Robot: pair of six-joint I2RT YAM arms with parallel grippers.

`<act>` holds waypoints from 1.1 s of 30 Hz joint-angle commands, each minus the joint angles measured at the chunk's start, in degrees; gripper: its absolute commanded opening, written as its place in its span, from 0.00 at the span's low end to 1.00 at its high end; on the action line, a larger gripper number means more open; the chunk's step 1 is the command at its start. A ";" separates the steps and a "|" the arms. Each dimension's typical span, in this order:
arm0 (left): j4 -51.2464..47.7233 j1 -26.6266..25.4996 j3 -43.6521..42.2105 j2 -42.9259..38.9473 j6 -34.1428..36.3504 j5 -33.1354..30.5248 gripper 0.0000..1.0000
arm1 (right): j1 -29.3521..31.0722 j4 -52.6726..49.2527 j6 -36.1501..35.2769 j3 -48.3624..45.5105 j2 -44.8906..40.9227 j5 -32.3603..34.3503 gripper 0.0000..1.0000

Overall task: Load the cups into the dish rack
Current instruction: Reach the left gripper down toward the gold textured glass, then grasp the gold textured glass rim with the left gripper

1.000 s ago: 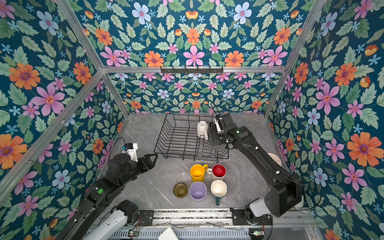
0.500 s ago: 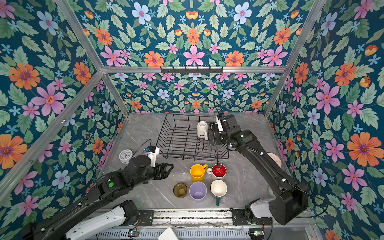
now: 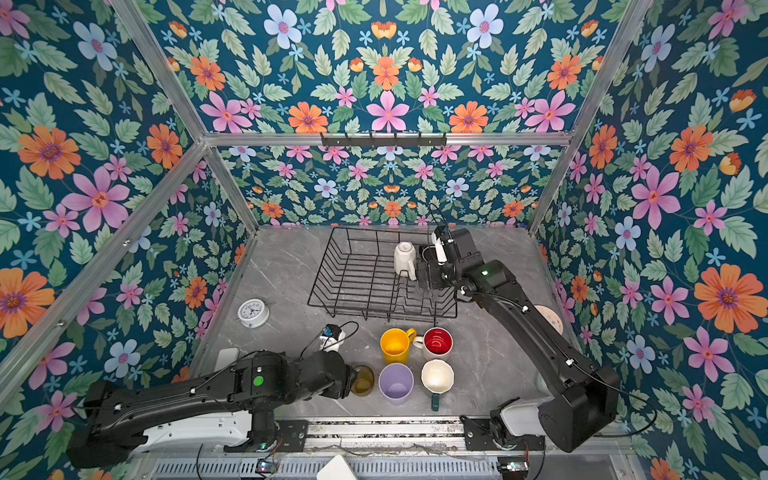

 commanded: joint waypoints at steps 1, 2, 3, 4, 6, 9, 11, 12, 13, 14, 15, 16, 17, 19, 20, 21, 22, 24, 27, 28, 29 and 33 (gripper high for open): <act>-1.78 -1.63 -0.46 0.99 -4.18 -1.19 0.66 | 0.04 0.68 0.27 0.07 -0.02 -0.68 0.99; -1.71 -1.68 -0.60 1.43 -4.48 -1.22 0.66 | 0.10 0.73 0.36 0.11 -0.06 -0.76 0.99; -1.64 -1.82 -0.90 1.73 -4.83 -1.23 0.66 | 0.06 0.75 0.36 0.10 -0.09 -0.85 0.99; -1.56 -1.76 -1.22 1.92 -5.09 -1.40 0.66 | 0.04 0.77 0.39 0.03 -0.15 -0.86 0.99; -0.67 -1.75 -1.85 2.17 -5.47 -1.92 0.65 | 0.05 0.78 0.37 -0.06 -0.19 -0.94 0.99; 0.72 -1.75 -2.37 2.28 -6.12 -2.94 0.66 | 0.09 0.65 0.31 -0.24 -0.19 -0.97 0.99; 0.56 -1.71 -2.34 2.87 -6.81 -3.40 0.66 | 0.09 0.58 0.22 -0.41 -0.19 -0.76 0.99; 0.31 -1.67 -2.23 3.23 -7.03 -3.58 0.66 | 0.10 0.62 0.12 -0.48 -0.19 -0.77 0.99; 0.28 -1.75 -2.14 3.67 -7.14 -3.59 0.66 | 0.07 0.70 0.14 -0.50 -0.11 -0.89 0.99; 0.29 -1.70 -2.07 4.01 -7.26 -3.70 0.66 | 0.15 0.67 0.20 -0.51 -0.03 -0.99 0.99; 0.38 -1.73 -1.93 4.48 -7.23 -3.79 0.66 | 0.07 0.73 0.18 -0.50 0.07 -1.09 0.99; 0.64 -1.75 -1.83 4.78 -7.23 -3.88 0.66 | 0.04 0.71 0.17 -0.53 0.07 -1.12 0.99; 0.92 -1.73 -1.67 5.28 -7.15 -3.86 0.66 | 0.08 0.84 0.25 -0.50 0.16 -1.24 0.99; 1.28 -1.63 -1.55 6.14 -6.98 -3.85 0.66 | 0.09 0.93 0.25 -0.48 0.32 -1.41 0.99; 1.17 -1.51 -1.53 6.64 -7.20 -3.86 0.66 | 0.04 0.92 0.26 -0.50 0.33 -1.38 0.99; 0.95 -1.23 -1.56 7.07 -7.47 -3.78 0.66 | 0.09 1.01 0.28 -0.55 0.44 -1.46 0.99; 0.93 -0.80 -1.64 7.40 -7.53 -3.52 0.66 | 0.12 1.02 0.25 -0.57 0.49 -1.47 0.99; 1.21 0.10 -1.82 7.79 -7.43 -2.84 0.65 | 0.12 1.08 0.29 -0.71 0.45 -1.55 0.99; 2.91 1.58 -2.24 7.78 -6.26 -2.02 0.64 | 0.07 1.02 0.21 -0.76 0.60 -1.62 0.99; 3.76 2.02 -2.30 7.74 -5.78 -1.78 0.64 | 0.09 1.03 0.14 -0.77 0.60 -1.64 0.99; 4.23 2.56 -2.37 7.80 -5.28 -1.50 0.63 | 0.04 1.15 0.07 -0.92 0.55 -1.61 0.99; 5.93 4.41 -2.34 9.23 -2.75 0.23 0.62 | 0.05 1.11 -0.15 -1.11 0.55 -1.50 0.99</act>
